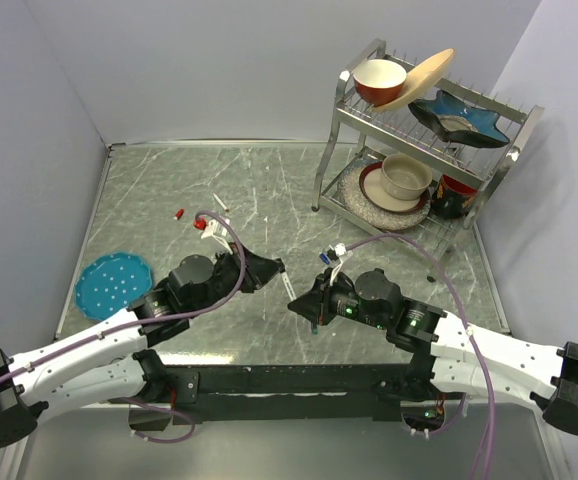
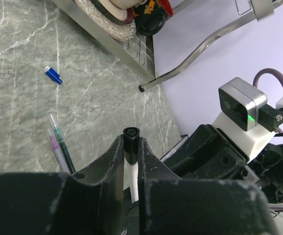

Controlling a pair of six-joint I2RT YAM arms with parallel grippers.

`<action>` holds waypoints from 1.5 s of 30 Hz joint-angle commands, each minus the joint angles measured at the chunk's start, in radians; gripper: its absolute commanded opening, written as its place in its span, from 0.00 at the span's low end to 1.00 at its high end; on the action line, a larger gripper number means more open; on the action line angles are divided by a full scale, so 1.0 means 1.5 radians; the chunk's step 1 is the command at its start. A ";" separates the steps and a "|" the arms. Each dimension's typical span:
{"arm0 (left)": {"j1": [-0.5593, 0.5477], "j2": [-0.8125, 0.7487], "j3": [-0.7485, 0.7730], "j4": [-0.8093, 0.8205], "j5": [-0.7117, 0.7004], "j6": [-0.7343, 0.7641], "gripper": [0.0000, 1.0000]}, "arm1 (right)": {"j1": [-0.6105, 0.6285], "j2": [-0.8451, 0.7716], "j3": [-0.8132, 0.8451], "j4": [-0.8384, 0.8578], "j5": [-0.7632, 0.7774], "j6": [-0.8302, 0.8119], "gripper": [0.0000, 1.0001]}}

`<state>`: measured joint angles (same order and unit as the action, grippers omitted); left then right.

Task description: Insert the pens into the pen caps

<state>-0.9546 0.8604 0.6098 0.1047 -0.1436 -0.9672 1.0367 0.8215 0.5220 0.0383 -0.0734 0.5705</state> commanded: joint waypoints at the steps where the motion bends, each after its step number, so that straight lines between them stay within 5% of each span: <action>1: -0.011 -0.014 -0.013 -0.012 0.060 -0.005 0.01 | -0.005 0.011 0.042 0.080 0.070 -0.009 0.00; 5: -0.013 -0.026 -0.049 0.055 0.105 -0.018 0.03 | -0.005 0.021 0.051 0.091 0.061 -0.014 0.00; 8: -0.013 -0.049 -0.061 0.071 0.106 -0.021 0.16 | -0.005 0.021 0.044 0.104 0.051 -0.013 0.00; 12: -0.012 -0.093 -0.045 0.043 0.069 -0.015 0.46 | -0.005 0.014 0.032 0.107 0.026 -0.012 0.00; 18: -0.013 -0.121 0.010 -0.033 0.015 0.033 0.60 | -0.003 -0.003 0.025 0.096 0.002 -0.009 0.00; 30: -0.013 -0.031 0.123 -0.109 -0.018 0.112 0.60 | 0.018 -0.014 0.031 0.090 -0.036 -0.006 0.00; 45: -0.013 -0.013 0.132 -0.103 -0.026 0.115 0.53 | 0.025 -0.013 0.028 0.094 -0.043 -0.006 0.00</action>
<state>-0.9714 0.8543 0.7635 -0.0731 -0.1581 -0.8055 1.0645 0.8158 0.5259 0.1310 -0.1253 0.5602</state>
